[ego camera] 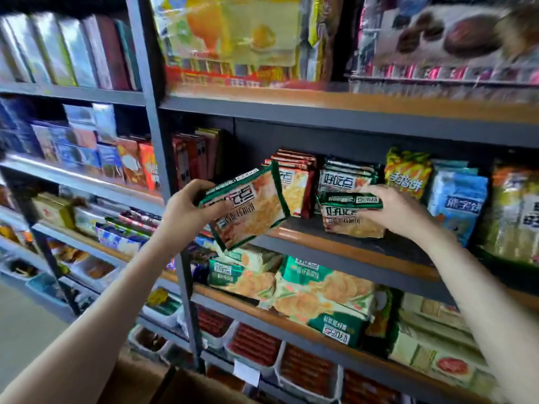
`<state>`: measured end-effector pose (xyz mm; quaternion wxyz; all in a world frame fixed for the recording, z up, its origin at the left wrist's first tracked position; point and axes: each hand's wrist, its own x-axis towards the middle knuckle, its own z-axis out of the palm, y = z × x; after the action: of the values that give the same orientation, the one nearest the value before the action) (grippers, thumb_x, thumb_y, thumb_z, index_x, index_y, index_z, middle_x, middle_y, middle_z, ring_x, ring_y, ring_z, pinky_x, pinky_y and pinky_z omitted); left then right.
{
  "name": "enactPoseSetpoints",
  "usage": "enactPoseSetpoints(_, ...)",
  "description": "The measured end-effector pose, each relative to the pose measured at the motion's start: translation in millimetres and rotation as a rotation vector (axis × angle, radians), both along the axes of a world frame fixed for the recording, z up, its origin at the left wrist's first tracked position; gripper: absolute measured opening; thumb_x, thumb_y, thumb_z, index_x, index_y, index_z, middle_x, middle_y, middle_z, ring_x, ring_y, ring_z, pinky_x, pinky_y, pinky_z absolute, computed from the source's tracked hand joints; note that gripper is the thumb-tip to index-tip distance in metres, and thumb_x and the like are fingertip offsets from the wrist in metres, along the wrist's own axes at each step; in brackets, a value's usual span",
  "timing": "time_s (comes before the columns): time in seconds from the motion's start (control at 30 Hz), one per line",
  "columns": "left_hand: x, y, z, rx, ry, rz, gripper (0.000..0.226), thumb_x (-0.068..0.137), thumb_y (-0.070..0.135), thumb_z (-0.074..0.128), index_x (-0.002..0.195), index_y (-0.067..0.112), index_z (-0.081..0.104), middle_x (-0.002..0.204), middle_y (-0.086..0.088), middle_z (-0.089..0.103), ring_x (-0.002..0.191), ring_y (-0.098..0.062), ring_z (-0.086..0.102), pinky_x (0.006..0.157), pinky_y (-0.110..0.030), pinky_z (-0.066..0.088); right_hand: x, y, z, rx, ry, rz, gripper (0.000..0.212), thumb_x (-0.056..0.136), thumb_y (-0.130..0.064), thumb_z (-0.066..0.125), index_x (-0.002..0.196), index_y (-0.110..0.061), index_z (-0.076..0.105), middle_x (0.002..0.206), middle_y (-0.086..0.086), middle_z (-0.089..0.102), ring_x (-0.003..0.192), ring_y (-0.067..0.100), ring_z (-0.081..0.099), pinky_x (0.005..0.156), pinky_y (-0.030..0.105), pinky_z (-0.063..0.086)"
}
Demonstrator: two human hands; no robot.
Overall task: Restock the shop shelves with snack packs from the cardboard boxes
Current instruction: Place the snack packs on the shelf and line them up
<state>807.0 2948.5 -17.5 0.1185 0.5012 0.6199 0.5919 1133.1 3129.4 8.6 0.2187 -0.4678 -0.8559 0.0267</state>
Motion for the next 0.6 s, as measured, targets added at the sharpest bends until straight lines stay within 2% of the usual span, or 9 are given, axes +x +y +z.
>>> enactPoseSetpoints(0.1, -4, 23, -5, 0.001, -0.013, -0.010, 0.034, 0.063, 0.040, 0.085, 0.086, 0.030, 0.063, 0.082, 0.011, 0.070, 0.073, -0.005, 0.062, 0.073, -0.028, 0.049, -13, 16, 4, -0.007, -0.010, -0.036, 0.061, 0.081, -0.043, 0.073, 0.135, -0.024, 0.053, 0.142, 0.002, 0.051, 0.125, 0.025, 0.051, 0.100, 0.036, 0.042)
enactPoseSetpoints(0.23, 3, 45, -10, -0.007, -0.109, -0.040, 0.023, 0.074, 0.029, 0.083, 0.090, 0.025, 0.065, 0.082, 0.011, 0.071, 0.071, 0.000, 0.064, 0.068, -0.019, 0.047, -27, 35, -4, -0.015, -0.128, -0.109, 0.067, 0.084, -0.043, 0.069, 0.142, -0.021, 0.043, 0.138, 0.011, 0.054, 0.118, 0.029, 0.055, 0.095, 0.036, 0.045)
enactPoseSetpoints(0.27, 5, 48, -11, -0.008, -0.138, -0.041, 0.022, 0.076, 0.027, 0.081, 0.091, 0.023, 0.066, 0.082, 0.011, 0.071, 0.070, 0.002, 0.063, 0.065, -0.017, 0.046, -31, 40, -4, -0.018, -0.200, -0.151, 0.070, 0.085, -0.042, 0.069, 0.145, -0.022, 0.039, 0.140, 0.011, 0.050, 0.123, 0.029, 0.051, 0.099, 0.038, 0.042)
enactPoseSetpoints(0.33, 6, 53, -13, -0.012, -0.197, -0.046, 0.022, 0.079, 0.027, 0.078, 0.095, 0.020, 0.065, 0.084, 0.010, 0.070, 0.070, 0.000, 0.063, 0.061, -0.013, 0.046, -39, 46, -1, 0.056, -0.382, -0.242, 0.074, 0.084, -0.044, 0.068, 0.146, -0.022, 0.034, 0.146, 0.006, 0.042, 0.136, 0.026, 0.034, 0.111, 0.042, 0.022)
enactPoseSetpoints(0.4, 8, 57, -13, -0.028, -0.234, -0.050, 0.023, 0.080, 0.026, 0.078, 0.097, 0.019, 0.064, 0.087, 0.006, 0.071, 0.072, -0.003, 0.065, 0.061, -0.015, 0.046, -46, 47, 2, 0.169, -0.497, -0.281, 0.070, 0.085, -0.043, 0.065, 0.144, -0.019, 0.033, 0.146, 0.004, 0.038, 0.139, 0.023, 0.023, 0.114, 0.045, 0.009)
enactPoseSetpoints(0.5, 7, 64, -14, -0.027, -0.279, -0.019, 0.024, 0.077, 0.024, 0.080, 0.095, 0.020, 0.064, 0.087, 0.005, 0.072, 0.065, 0.002, 0.065, 0.056, -0.010, 0.046, -54, 52, -8, 0.214, -0.470, -0.283, 0.064, 0.093, -0.034, 0.057, 0.146, -0.013, 0.026, 0.148, 0.005, 0.033, 0.141, 0.023, 0.019, 0.115, 0.046, 0.009)
enactPoseSetpoints(0.6, 12, 68, -11, -0.016, -0.318, -0.005, 0.030, 0.074, 0.025, 0.082, 0.097, 0.018, 0.065, 0.084, 0.006, 0.072, 0.062, 0.004, 0.065, 0.054, -0.010, 0.046, -60, 59, -17, 0.144, -0.388, -0.262, 0.073, 0.094, -0.035, 0.055, 0.151, -0.011, 0.014, 0.153, 0.005, 0.025, 0.143, 0.026, 0.014, 0.114, 0.044, 0.013)
